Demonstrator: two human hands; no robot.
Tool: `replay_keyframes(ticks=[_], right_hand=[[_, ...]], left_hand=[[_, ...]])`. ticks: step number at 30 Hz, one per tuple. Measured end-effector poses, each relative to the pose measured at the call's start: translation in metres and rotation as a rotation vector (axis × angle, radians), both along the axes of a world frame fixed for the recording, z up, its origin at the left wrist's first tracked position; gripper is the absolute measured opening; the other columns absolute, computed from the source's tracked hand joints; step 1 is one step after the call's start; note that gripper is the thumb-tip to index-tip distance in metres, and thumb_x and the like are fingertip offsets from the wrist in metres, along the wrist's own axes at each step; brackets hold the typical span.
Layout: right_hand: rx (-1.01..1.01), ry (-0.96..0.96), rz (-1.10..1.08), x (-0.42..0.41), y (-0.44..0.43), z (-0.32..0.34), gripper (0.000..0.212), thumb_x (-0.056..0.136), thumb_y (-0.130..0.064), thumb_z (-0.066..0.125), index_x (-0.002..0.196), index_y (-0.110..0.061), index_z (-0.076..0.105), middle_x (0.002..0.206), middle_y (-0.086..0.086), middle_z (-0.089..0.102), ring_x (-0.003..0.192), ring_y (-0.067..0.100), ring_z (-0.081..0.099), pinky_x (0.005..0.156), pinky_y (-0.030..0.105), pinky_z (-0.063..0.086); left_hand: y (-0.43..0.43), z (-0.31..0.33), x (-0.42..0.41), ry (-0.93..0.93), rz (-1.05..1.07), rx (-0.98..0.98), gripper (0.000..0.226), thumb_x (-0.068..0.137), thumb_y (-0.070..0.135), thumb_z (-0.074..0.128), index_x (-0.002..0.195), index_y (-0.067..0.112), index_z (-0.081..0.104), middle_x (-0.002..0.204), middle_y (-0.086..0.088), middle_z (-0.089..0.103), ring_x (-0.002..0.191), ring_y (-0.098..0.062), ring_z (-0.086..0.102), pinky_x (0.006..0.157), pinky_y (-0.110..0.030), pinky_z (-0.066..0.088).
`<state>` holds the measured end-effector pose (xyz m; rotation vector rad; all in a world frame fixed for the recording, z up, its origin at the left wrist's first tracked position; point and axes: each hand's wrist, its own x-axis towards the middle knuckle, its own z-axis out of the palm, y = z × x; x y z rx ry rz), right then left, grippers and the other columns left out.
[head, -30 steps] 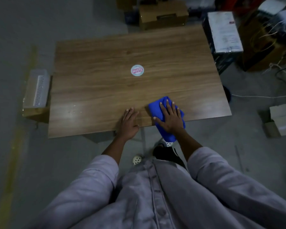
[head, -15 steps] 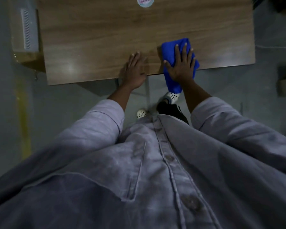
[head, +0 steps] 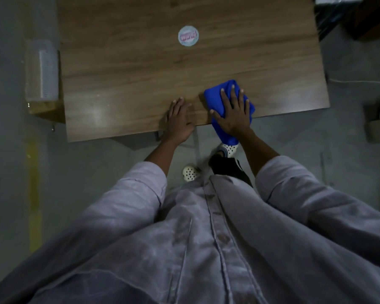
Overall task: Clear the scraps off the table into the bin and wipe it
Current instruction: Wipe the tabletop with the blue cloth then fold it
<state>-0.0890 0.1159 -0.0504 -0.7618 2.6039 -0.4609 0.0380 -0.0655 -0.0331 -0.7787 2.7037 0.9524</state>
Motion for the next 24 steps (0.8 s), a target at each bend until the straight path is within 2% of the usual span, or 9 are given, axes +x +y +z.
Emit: replay_keyframes(ticks=[3,7,10,13,14,16,18,20,24], right_hand=[[-0.025,0.067,0.073,-0.013,0.015,-0.005,0.077,0.098,-0.07,0.033,0.162,-0.034,0.01,0.171,0.001,0.001,0.157,0.033,-0.005,0.124,0.055,0.001],[-0.029,0.197,0.134,-0.031,0.027,-0.011,0.071,0.1,-0.065,0.031,0.162,-0.034,0.014,0.171,0.002,0.009,0.157,0.03,0.002,0.124,0.058,0.011],[-0.013,0.224,-0.062,-0.024,0.01,-0.012,0.071,0.098,-0.056,0.038,0.162,-0.03,0.019,0.17,0.003,0.012,0.157,0.033,0.006,0.125,0.056,0.008],[0.026,0.216,-0.357,0.002,-0.03,-0.013,0.073,0.095,-0.055,0.037,0.161,-0.027,0.022,0.17,0.005,0.012,0.156,0.036,0.008,0.124,0.057,0.008],[0.014,0.21,-0.381,0.012,-0.042,-0.013,0.074,0.095,-0.055,0.037,0.161,-0.026,0.022,0.17,0.006,0.012,0.156,0.037,0.008,0.124,0.057,0.007],[-0.029,0.215,-0.204,0.026,-0.049,-0.014,0.075,0.093,-0.055,0.039,0.161,-0.026,0.023,0.17,0.006,0.013,0.156,0.037,0.008,0.124,0.055,0.004],[-0.088,0.263,0.12,0.027,-0.034,-0.017,0.074,0.093,-0.054,0.04,0.16,-0.027,0.027,0.169,0.005,0.017,0.156,0.034,0.011,0.124,0.056,0.01],[-0.13,0.299,0.346,0.01,-0.012,-0.022,0.072,0.094,-0.055,0.038,0.159,-0.026,0.03,0.168,0.005,0.022,0.156,0.034,0.014,0.123,0.057,0.017],[-0.097,0.256,0.426,-0.01,0.009,-0.018,0.071,0.095,-0.059,0.033,0.16,-0.029,0.028,0.168,0.005,0.022,0.156,0.033,0.014,0.124,0.053,0.012]], left_hand=[[0.001,-0.001,0.0,0.026,0.006,-0.019,0.07,0.083,0.021,0.07,0.148,0.021,0.045,0.166,0.0,0.024,0.155,-0.023,0.013,0.12,-0.039,0.014],[-0.004,-0.006,0.001,0.045,-0.022,-0.021,0.073,0.08,0.021,0.07,0.149,0.022,0.045,0.166,-0.002,0.024,0.154,-0.026,0.014,0.123,-0.044,0.019],[-0.002,-0.012,0.004,0.058,-0.017,-0.019,0.074,0.08,0.019,0.067,0.149,0.024,0.043,0.167,0.0,0.022,0.155,-0.025,0.011,0.123,-0.047,0.019],[0.003,-0.016,0.003,0.07,0.012,-0.047,0.072,0.082,0.018,0.064,0.149,0.024,0.041,0.167,0.002,0.02,0.156,-0.022,0.009,0.124,-0.048,0.018],[0.005,-0.016,0.003,0.069,0.02,-0.058,0.071,0.083,0.018,0.063,0.15,0.024,0.041,0.167,0.002,0.019,0.156,-0.021,0.008,0.124,-0.047,0.017],[0.009,-0.016,0.003,0.06,0.029,-0.075,0.072,0.085,0.019,0.064,0.152,0.021,0.039,0.168,0.001,0.019,0.156,-0.021,0.008,0.124,-0.044,0.014],[0.008,-0.015,0.003,0.052,0.014,-0.085,0.073,0.086,0.02,0.066,0.153,0.015,0.037,0.168,-0.002,0.02,0.156,-0.024,0.008,0.124,-0.044,0.014],[0.005,-0.014,0.005,0.039,-0.013,-0.088,0.075,0.087,0.022,0.066,0.155,0.014,0.034,0.168,-0.002,0.018,0.156,-0.025,0.008,0.124,-0.045,0.014],[0.007,-0.01,0.006,0.033,-0.024,-0.108,0.071,0.088,0.023,0.063,0.154,0.016,0.036,0.168,-0.001,0.019,0.156,-0.025,0.01,0.124,-0.05,0.016]])
